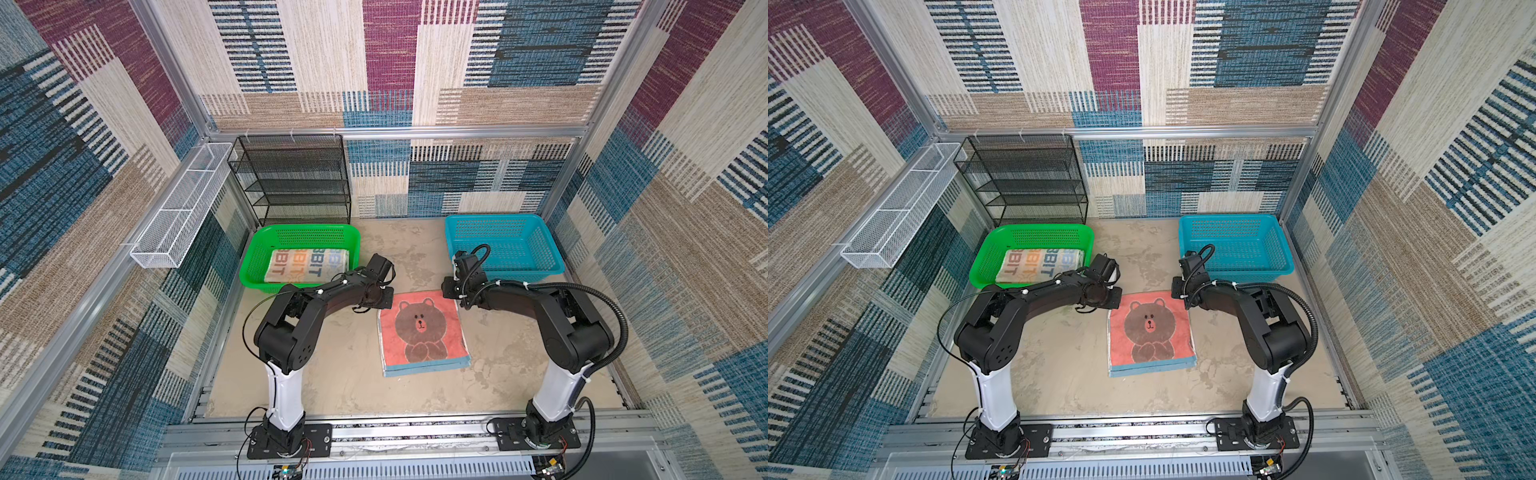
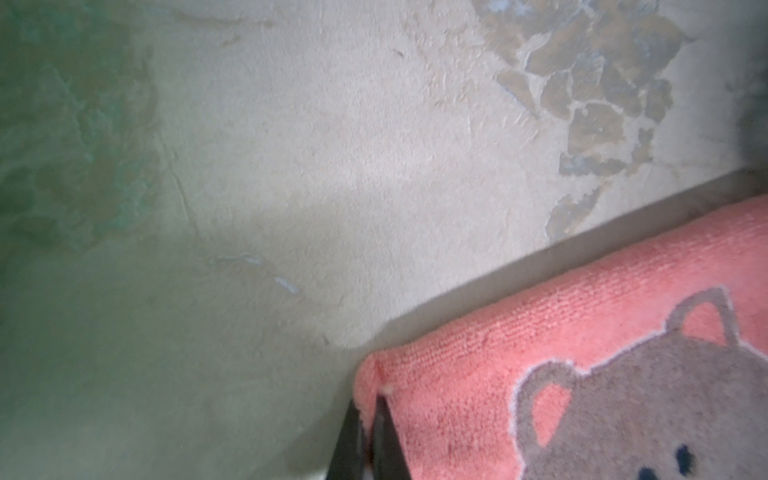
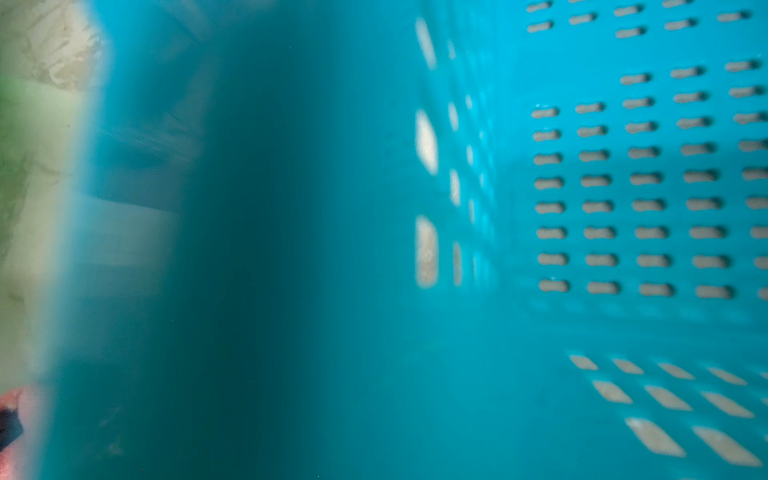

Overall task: Fold and stack the towels
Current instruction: 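Move both grippers to the towel's far edge and grasp its corners, then fold the far edge over toward the robot with both grippers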

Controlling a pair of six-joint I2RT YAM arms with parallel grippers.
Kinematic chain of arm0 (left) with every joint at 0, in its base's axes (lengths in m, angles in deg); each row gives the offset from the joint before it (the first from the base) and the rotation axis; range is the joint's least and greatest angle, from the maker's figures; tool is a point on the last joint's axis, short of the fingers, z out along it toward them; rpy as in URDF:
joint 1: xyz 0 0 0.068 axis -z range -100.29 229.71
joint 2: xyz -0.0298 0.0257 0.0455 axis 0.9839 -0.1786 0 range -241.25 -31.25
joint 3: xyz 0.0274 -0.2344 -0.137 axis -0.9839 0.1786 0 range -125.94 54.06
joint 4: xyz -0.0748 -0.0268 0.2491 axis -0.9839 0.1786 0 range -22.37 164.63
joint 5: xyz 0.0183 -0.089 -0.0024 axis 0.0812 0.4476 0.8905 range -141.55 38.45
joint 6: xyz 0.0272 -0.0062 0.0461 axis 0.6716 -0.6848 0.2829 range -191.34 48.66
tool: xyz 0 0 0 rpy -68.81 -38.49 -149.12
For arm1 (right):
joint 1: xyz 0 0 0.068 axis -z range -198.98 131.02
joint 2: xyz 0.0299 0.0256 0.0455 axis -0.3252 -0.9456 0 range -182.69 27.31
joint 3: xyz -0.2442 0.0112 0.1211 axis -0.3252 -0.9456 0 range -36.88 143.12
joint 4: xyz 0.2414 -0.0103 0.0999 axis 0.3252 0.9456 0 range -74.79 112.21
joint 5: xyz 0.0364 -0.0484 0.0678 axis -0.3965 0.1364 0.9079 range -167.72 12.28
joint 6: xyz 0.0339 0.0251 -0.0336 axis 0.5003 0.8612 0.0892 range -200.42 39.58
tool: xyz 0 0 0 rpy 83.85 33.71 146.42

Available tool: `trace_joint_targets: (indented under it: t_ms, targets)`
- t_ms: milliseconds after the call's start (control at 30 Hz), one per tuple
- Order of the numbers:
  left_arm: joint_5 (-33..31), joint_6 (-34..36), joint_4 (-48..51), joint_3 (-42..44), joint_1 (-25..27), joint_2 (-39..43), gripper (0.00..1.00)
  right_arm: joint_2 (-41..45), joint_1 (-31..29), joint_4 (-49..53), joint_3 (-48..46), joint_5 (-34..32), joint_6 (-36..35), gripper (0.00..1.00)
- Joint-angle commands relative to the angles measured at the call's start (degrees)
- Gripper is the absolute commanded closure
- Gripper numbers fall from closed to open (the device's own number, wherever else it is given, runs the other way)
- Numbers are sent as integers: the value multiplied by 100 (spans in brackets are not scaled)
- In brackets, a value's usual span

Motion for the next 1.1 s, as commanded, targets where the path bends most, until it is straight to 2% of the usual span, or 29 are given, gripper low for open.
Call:
trace_joint_targets:
  t_ms: [0,133,233,433,500,833,1067]
  targets:
    - [133,64,420,94,-5,38,100,32,-6,250,26,-242,-16,58]
    - [141,64,398,159,-1,84,100,-50,-7,250,42,-128,-25,60]
    - [142,72,405,196,2,118,100,-121,-8,224,40,21,-13,66]
    - [133,82,403,213,-6,99,100,-108,-12,106,77,568,-101,88]
    - [153,72,409,214,-6,116,100,-59,-8,121,96,655,-110,100]
    - [-32,252,469,282,-27,658,100,527,-7,117,79,757,-144,100]
    - [-60,425,535,58,-303,927,100,733,-6,24,366,690,-292,100]
